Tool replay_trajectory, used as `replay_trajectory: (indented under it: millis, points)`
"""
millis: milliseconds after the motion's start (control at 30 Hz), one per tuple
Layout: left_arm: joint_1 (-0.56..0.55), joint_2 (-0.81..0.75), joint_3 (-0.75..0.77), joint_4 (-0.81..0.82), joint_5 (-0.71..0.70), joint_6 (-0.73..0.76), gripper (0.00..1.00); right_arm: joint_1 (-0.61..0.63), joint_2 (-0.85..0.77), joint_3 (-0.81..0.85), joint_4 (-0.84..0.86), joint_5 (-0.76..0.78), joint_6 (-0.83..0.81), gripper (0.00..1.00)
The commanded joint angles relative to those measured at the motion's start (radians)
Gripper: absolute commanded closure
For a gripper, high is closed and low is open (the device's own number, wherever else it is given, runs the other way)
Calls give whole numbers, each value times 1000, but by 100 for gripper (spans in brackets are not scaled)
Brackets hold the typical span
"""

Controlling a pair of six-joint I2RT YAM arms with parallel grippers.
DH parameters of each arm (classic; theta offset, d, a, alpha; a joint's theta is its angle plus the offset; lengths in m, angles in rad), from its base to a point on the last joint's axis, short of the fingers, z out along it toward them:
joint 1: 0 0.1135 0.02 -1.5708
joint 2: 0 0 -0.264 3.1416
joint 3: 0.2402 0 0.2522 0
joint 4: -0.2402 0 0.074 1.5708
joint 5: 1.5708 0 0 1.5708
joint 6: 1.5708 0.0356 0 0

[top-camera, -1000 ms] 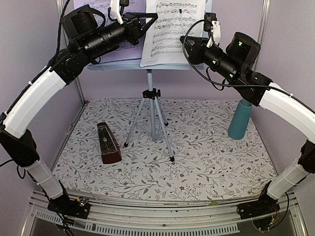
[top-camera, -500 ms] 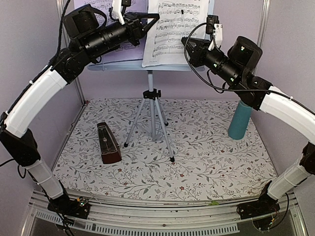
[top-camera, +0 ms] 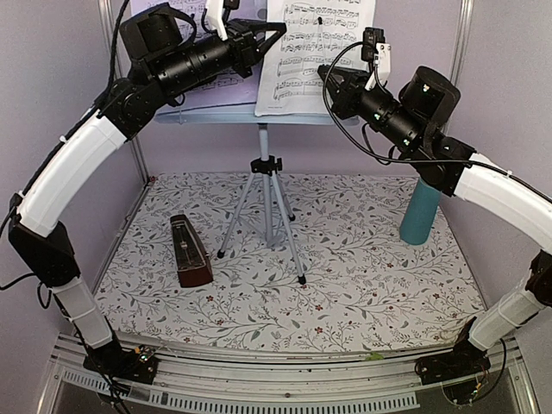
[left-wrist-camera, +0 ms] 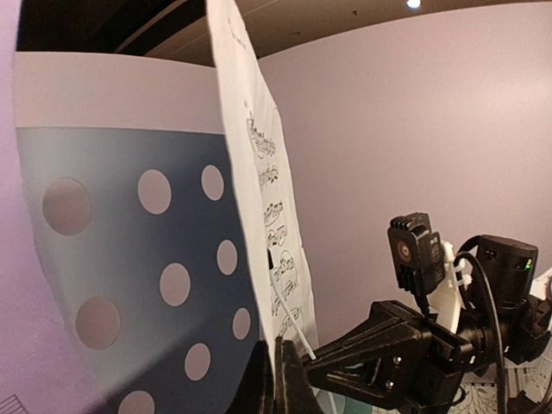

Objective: Set up the instrument practice props
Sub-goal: Place the sheet music on the music stand, then hold the sheet music from the music stand.

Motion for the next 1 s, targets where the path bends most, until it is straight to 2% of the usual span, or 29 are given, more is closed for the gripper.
replay_trajectory:
  millis: [0,733,833,967]
  points:
    - [9,26,59,-46,14,23,100,18,-13,-14,23,-41,-5,100]
    - [26,33,63,-68,9,0,100,18,-4,-6,21,-35,3,100]
    - [28,34,63,-67,4,1,94,18,-4,-6,18,-31,6,100]
    - [27,36,63,-61,1,1,94,18,-3,-6,17,-28,9,100]
